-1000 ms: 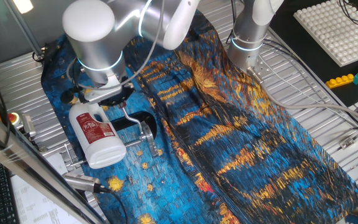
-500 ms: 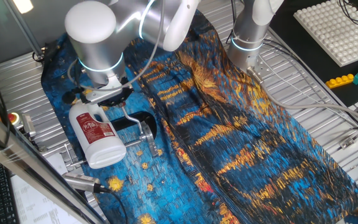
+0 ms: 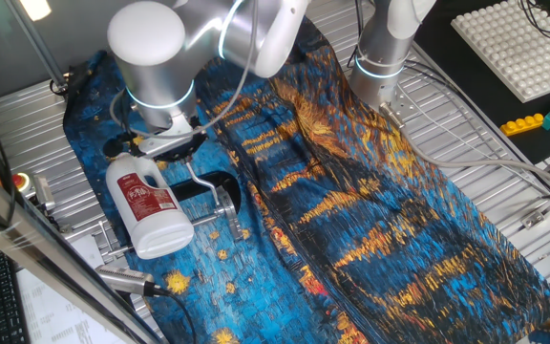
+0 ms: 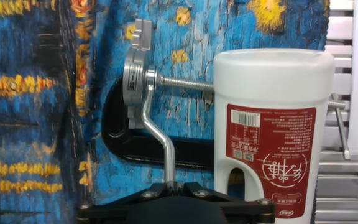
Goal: Push down the lever
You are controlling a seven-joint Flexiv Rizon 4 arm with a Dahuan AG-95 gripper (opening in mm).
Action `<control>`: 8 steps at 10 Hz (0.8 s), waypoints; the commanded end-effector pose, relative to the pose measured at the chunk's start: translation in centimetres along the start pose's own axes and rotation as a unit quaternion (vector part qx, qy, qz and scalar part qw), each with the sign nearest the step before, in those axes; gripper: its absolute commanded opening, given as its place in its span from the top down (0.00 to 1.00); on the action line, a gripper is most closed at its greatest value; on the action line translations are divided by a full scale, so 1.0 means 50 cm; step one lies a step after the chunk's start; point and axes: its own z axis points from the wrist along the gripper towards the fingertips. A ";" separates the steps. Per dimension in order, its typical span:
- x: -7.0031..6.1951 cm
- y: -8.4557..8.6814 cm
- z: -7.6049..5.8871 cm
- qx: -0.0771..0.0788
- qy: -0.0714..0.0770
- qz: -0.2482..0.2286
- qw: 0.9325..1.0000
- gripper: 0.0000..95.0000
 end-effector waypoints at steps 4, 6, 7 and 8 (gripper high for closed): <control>0.011 -0.007 0.037 0.012 0.003 -0.009 1.000 1.00; 0.013 -0.007 0.043 0.013 0.006 -0.009 1.000 1.00; 0.015 -0.005 0.046 0.013 0.007 -0.010 1.000 1.00; 0.016 -0.001 0.048 0.014 0.009 -0.012 1.000 1.00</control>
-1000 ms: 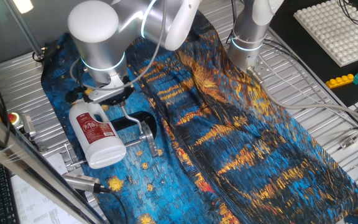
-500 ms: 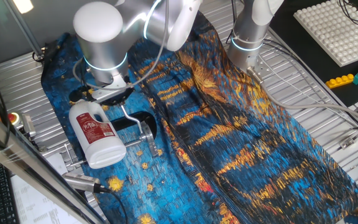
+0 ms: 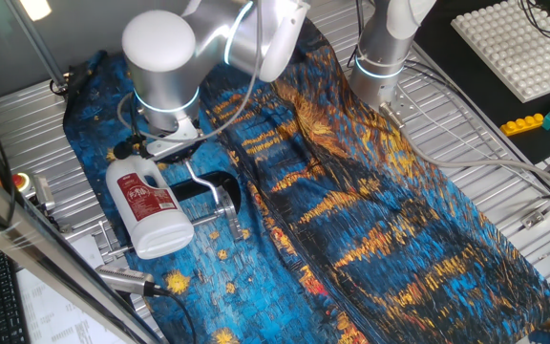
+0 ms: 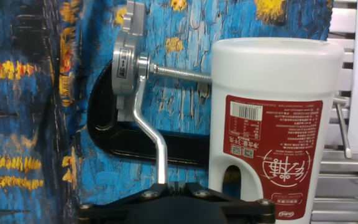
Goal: Push down the lever
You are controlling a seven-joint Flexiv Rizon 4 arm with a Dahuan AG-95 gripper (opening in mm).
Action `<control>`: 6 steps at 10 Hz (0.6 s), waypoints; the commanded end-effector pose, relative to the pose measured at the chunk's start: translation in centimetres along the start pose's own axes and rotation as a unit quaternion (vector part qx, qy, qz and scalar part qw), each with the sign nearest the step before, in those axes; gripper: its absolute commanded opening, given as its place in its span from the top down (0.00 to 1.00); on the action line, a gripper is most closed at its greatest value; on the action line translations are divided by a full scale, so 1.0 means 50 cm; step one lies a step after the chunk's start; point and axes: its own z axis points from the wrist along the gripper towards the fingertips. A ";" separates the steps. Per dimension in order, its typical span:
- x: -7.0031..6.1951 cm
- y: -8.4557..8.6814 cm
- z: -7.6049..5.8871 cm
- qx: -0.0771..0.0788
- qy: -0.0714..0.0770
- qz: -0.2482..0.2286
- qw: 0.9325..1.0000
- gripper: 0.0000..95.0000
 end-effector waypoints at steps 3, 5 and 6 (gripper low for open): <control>0.008 0.010 0.021 0.004 0.001 -0.004 1.000 1.00; 0.011 0.010 0.035 0.005 0.001 -0.004 1.000 1.00; 0.012 0.009 0.041 0.006 0.001 -0.003 1.000 1.00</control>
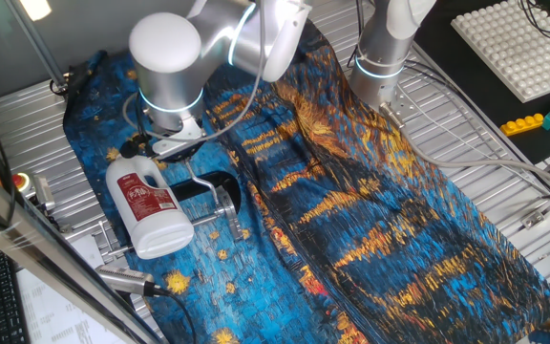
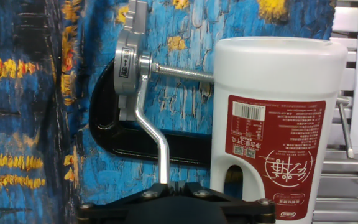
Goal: Push down the lever
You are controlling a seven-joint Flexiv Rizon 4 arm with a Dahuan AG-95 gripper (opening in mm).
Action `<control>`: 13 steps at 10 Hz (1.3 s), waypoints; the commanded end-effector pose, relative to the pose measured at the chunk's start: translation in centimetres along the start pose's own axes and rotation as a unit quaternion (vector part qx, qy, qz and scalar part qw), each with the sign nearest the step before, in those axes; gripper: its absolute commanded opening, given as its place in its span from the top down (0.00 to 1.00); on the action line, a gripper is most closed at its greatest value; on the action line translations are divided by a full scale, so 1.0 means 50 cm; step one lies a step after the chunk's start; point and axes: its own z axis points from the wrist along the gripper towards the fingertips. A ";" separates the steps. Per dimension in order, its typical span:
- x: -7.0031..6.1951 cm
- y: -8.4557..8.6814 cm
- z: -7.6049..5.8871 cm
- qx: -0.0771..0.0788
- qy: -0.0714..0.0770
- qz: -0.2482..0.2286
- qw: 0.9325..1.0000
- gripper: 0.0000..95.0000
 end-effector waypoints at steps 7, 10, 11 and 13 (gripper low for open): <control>-0.006 0.004 -0.026 -0.011 -0.015 0.008 1.000 1.00; -0.018 0.012 -0.070 -0.020 -0.011 0.025 0.999 1.00; -0.018 0.012 -0.070 -0.019 -0.012 0.023 0.999 1.00; -0.018 0.012 -0.070 -0.021 -0.011 0.034 0.999 1.00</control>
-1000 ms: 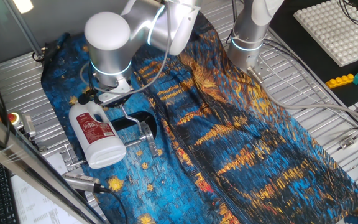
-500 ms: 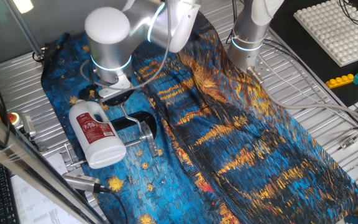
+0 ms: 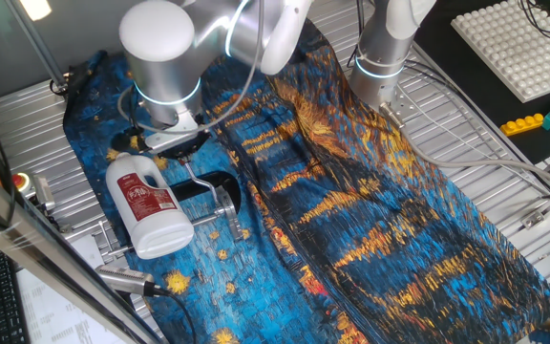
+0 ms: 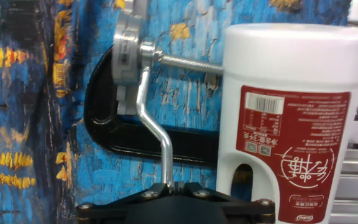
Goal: Push down the lever
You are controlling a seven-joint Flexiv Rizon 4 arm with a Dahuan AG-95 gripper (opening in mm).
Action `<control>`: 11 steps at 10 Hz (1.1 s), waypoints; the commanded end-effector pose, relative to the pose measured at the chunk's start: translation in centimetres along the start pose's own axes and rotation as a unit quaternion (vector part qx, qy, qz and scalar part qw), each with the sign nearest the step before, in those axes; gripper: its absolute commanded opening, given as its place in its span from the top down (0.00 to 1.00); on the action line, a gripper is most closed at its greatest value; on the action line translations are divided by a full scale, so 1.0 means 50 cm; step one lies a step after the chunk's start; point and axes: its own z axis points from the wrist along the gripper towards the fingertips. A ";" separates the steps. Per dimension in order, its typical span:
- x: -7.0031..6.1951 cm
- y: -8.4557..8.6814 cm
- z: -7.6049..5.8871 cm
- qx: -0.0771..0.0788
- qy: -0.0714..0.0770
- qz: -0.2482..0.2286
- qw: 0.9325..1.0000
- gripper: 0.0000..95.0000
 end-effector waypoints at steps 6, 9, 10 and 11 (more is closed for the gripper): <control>-0.001 0.001 -0.002 -0.026 0.014 0.125 0.992 1.00; 0.006 -0.002 0.001 -0.027 0.020 0.100 0.994 1.00; 0.023 -0.007 0.008 -0.027 0.026 0.090 0.995 1.00; 0.043 -0.011 0.017 -0.026 0.039 0.073 0.996 1.00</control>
